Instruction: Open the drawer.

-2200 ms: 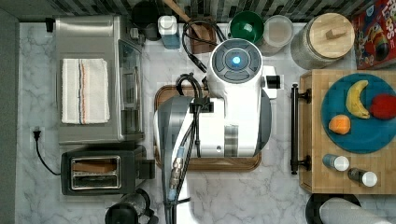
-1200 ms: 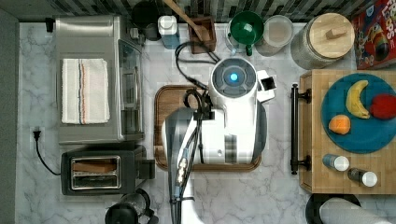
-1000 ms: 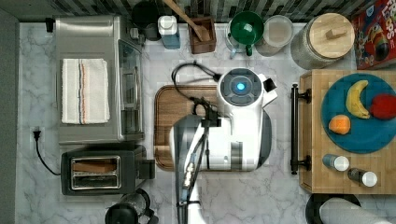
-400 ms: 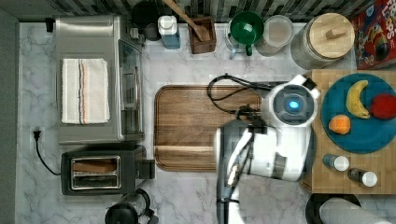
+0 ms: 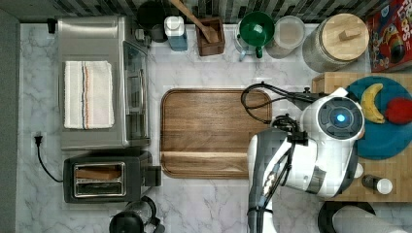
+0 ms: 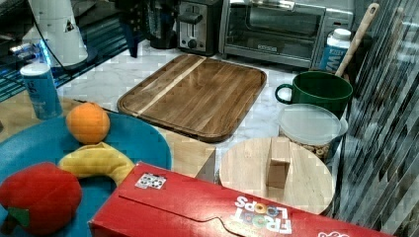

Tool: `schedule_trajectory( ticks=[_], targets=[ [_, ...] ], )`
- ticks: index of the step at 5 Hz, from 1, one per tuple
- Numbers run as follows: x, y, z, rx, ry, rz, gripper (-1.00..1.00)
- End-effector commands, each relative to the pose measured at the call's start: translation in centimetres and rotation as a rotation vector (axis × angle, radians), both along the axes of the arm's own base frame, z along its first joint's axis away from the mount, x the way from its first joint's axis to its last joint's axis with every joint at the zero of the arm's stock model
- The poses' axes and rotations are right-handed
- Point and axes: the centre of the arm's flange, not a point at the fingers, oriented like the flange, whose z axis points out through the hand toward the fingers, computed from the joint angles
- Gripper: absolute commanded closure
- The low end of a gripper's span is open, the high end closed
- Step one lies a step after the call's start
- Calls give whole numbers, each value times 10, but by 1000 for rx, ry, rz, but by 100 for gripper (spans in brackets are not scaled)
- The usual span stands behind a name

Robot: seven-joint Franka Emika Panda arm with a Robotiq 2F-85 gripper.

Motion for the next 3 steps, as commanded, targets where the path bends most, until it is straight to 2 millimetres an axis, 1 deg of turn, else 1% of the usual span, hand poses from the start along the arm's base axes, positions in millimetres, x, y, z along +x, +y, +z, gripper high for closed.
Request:
schedule_trajectory(
  ticks=[1, 2, 3],
  targets=[
    [20, -17, -33, -11, -76, 124, -100],
    [23, -20, -56, 5, -40, 102, -100],
    [15, -36, -71, -14, -32, 75, -100]
  ],
)
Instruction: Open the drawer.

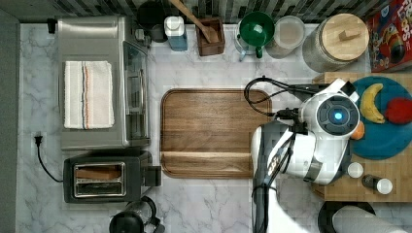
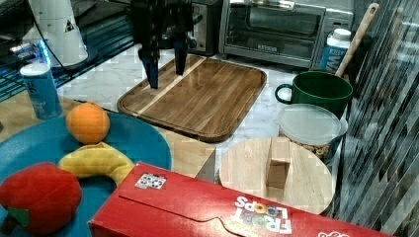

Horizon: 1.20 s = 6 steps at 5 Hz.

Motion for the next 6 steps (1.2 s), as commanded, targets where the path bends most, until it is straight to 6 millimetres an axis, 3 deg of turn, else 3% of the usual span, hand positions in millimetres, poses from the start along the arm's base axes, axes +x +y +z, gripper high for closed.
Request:
schedule_trajectory(
  ticks=[1, 3, 5, 6],
  targets=[
    [-21, -37, -35, -31, 58, -35, -100],
    [-23, -34, -70, -31, 32, -83, -100],
    [-16, -9, -81, 9, 47, -109, -100],
    [-13, -7, -91, 12, 29, -104, -100]
  ],
)
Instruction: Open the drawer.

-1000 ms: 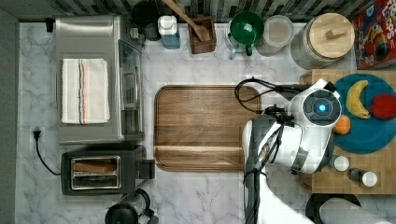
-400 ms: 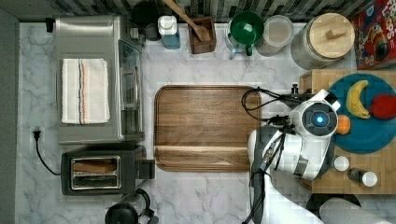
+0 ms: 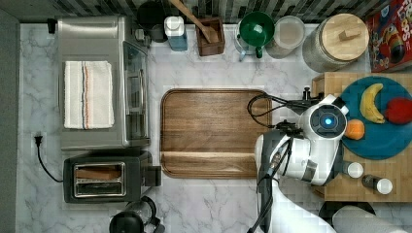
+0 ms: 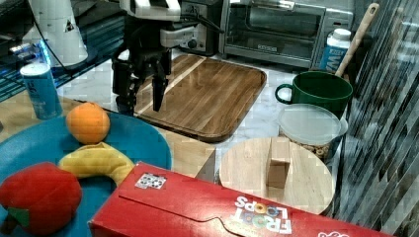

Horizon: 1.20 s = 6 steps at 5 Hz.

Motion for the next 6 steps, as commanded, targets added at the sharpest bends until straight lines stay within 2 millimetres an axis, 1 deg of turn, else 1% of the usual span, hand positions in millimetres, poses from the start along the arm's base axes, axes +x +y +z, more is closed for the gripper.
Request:
schedule_trajectory(
  ticks=[1, 2, 3, 4, 5, 6],
  targets=[
    [16, 5, -7, 38, -43, -87, -100],
    [15, 12, 0, 57, -15, -84, -100],
    [21, 30, 4, 93, 10, -90, -100],
    [27, 71, 2, 82, -8, -91, -100],
    [35, 106, -7, 88, -27, -39, -100],
    [39, 146, -14, 110, -32, -21, -100]
  ],
)
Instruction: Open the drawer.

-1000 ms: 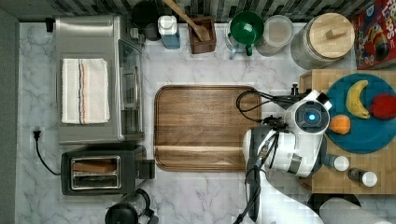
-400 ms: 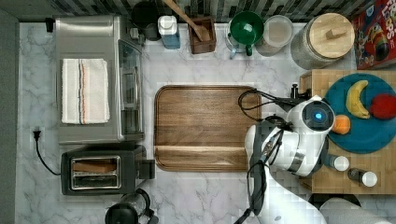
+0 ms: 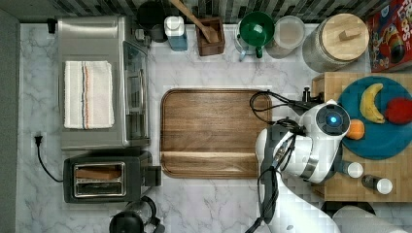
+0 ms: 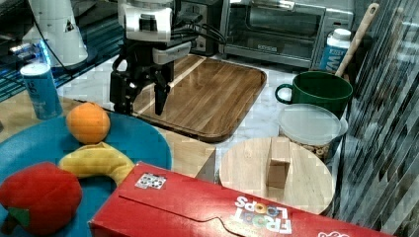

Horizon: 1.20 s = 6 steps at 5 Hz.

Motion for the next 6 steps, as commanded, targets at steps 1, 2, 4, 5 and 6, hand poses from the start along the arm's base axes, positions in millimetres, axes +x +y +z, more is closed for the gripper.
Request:
schedule_trajectory(
  ticks=[1, 2, 4, 5, 6],
  targets=[
    [39, 190, 2, 58, -57, 154, -100],
    [32, 235, 12, 61, -35, 75, -100],
    [12, 267, 9, 51, -65, 189, -100],
    [13, 276, 11, 81, -55, 171, -100],
    [13, 276, 11, 81, -56, 171, -100]
  ],
)
